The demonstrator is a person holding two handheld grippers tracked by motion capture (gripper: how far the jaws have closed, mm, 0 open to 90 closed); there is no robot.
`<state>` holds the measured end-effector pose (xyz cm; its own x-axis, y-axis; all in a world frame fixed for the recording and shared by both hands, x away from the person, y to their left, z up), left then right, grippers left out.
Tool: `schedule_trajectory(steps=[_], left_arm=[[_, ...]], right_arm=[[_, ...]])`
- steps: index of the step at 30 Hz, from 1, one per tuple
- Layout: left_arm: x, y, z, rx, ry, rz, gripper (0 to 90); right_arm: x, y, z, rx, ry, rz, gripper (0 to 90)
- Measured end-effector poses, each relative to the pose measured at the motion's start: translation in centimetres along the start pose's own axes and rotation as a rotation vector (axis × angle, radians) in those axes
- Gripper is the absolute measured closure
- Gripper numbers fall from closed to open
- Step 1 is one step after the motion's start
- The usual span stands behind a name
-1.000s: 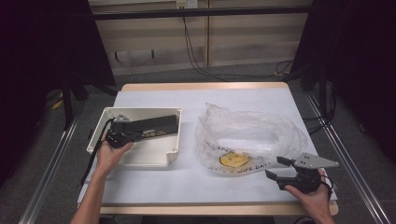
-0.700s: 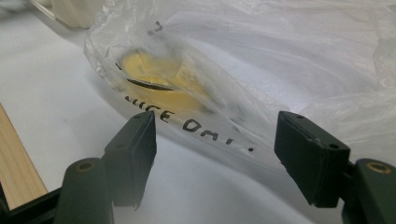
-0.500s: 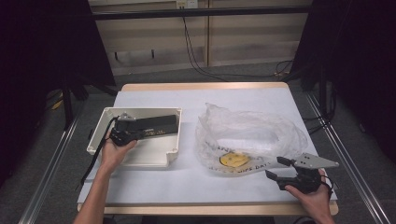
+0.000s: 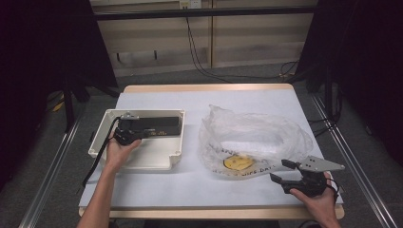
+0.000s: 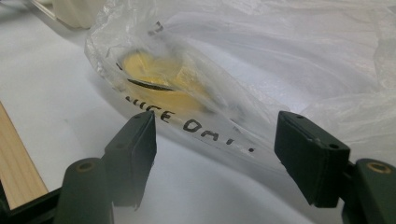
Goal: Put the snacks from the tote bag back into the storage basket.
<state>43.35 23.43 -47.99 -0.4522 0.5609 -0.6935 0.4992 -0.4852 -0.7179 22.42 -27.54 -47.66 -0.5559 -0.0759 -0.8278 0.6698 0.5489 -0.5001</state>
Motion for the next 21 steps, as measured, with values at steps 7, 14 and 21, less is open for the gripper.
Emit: schedule_trajectory(steps=[7,14,21], left_arm=[[-0.15,0.3,-0.11,-0.002,0.005,-0.002,90.0],[-0.34,0.6,-0.23,0.014,0.004,-0.001,90.0],[-0.26,0.52,-0.14,0.016,0.016,-0.013,90.0]], right_arm=[[0.02,-0.09,0.09,0.002,0.002,0.001,29.8],[0.03,-0.07,0.05,0.002,0.0,0.002,29.8],[0.03,-0.04,0.01,0.001,-0.002,0.001,29.8]])
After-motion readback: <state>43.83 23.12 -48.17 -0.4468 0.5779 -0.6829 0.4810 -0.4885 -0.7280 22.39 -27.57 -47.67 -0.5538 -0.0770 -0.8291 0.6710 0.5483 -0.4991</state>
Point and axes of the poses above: each handheld gripper's, and its own axes: y roughly forward along the jaws, x roughly out of its underside, z roughly to its right, the point moved 3 cm from there along y, roughly forward along the jaws, and after that the axes turned 13 degrees about y, right-handed, at the moved point
